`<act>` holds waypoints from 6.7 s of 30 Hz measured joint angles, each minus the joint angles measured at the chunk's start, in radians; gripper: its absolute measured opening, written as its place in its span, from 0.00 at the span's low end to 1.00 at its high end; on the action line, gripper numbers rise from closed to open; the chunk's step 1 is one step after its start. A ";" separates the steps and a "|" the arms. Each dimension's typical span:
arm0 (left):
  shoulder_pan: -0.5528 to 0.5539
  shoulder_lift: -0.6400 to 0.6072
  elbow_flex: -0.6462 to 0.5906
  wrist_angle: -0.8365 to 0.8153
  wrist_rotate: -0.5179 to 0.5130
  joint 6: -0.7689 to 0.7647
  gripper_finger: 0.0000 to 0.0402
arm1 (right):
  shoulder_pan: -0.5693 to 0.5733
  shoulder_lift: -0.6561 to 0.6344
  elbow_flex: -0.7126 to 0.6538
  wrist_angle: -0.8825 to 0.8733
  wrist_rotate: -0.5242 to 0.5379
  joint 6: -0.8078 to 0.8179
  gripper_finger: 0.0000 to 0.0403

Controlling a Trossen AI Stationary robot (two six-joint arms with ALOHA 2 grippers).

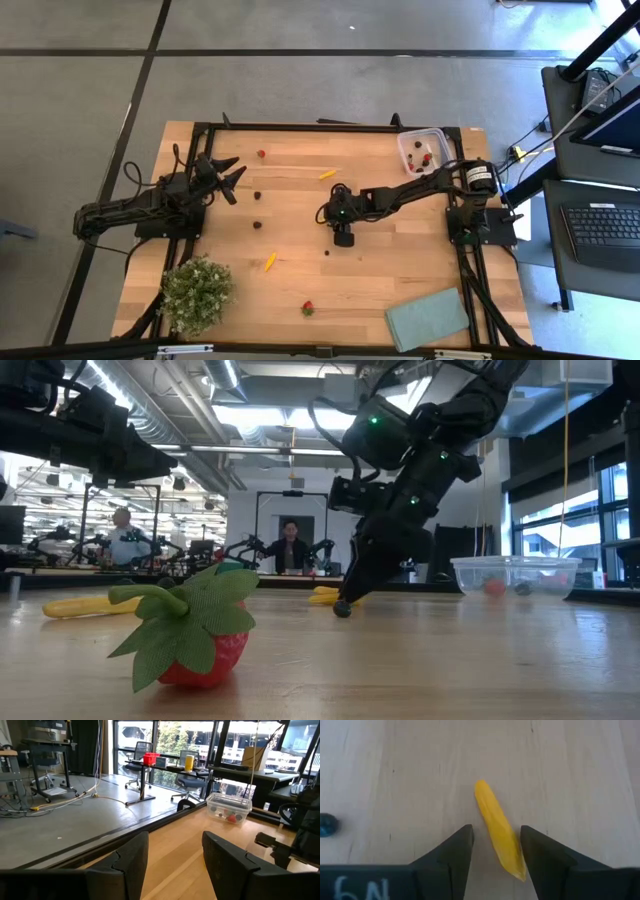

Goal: Pick and placing Produce into tupperware
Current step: Put the yellow corn into the transparent bin

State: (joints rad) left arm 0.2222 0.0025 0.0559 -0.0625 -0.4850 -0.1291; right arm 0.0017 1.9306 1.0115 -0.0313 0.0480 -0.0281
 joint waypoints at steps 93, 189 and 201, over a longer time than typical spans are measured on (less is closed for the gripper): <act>0.000 0.000 0.000 -0.020 -0.003 0.005 0.45 | -0.610 -0.734 -0.384 0.121 -0.311 0.203 0.59; 0.000 0.000 0.000 -0.023 0.008 -0.026 0.45 | -0.392 0.308 0.691 -0.838 -0.079 -0.637 0.02; 0.000 0.000 0.000 -0.023 0.007 -0.021 0.45 | -0.443 0.217 0.799 -1.068 -0.197 -0.351 0.01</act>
State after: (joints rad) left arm 0.2222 0.0027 0.0559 -0.0853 -0.4776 -0.1501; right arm -0.4408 2.1472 1.8109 -1.0991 -0.1488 -0.3788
